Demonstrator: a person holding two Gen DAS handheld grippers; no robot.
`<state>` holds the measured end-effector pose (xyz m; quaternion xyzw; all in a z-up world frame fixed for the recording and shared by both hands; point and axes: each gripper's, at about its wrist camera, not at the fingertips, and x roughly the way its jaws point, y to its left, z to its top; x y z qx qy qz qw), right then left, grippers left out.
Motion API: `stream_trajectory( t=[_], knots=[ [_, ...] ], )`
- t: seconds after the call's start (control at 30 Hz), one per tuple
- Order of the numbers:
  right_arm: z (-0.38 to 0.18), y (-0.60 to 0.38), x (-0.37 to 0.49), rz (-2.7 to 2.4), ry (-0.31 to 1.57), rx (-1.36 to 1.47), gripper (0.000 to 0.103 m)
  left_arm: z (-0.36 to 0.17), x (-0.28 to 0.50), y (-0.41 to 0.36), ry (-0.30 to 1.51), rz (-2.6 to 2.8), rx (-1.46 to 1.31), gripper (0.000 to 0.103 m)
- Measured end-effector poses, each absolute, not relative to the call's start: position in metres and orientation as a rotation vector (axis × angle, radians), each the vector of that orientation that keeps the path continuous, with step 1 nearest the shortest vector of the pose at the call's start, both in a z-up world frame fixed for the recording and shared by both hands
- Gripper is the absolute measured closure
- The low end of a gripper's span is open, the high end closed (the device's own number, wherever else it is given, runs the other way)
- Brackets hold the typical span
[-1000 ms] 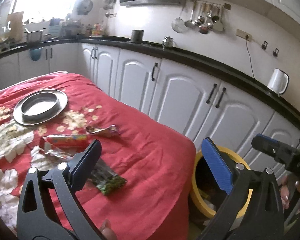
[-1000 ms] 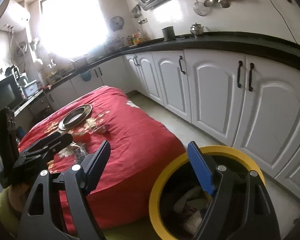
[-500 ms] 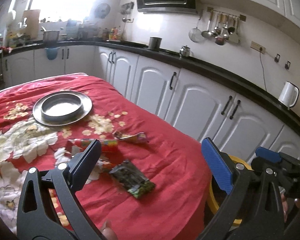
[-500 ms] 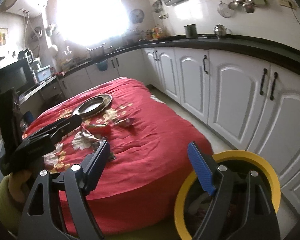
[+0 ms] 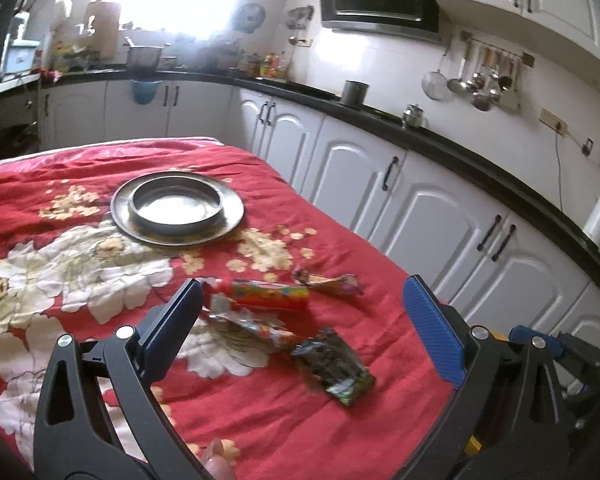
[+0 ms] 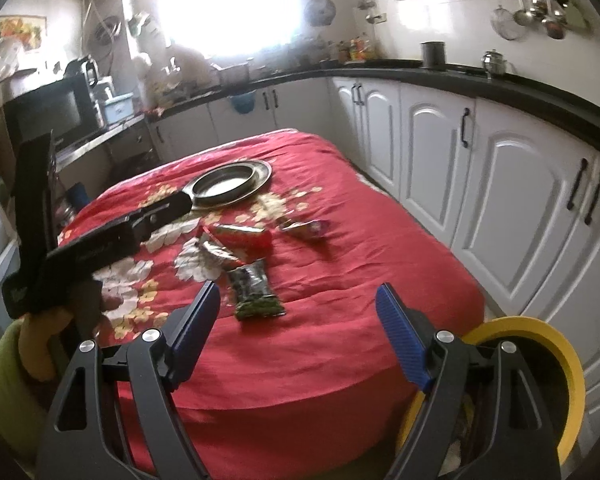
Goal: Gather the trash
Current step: 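Move both tools back over the remaining trash on the table, then grasp the red candy wrapper with the left gripper while the right gripper grasps the green pea snack bag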
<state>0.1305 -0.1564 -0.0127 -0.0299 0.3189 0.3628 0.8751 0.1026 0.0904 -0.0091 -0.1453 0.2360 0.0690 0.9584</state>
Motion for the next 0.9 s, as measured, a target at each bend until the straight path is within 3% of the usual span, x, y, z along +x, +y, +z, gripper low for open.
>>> stream_trajectory(
  t=[0.7,0.9],
  knots=[
    [-0.063,-0.069,0.166,0.856,0.781,-0.186,0.026,-0.051,0.116,0.152,0.594,0.22,-0.434,0.011],
    [-0.079,-0.057,0.174,0.871,0.81,-0.214,0.026,-0.069,0.128,0.153,0.659,0.176,-0.488,0.02]
  ],
)
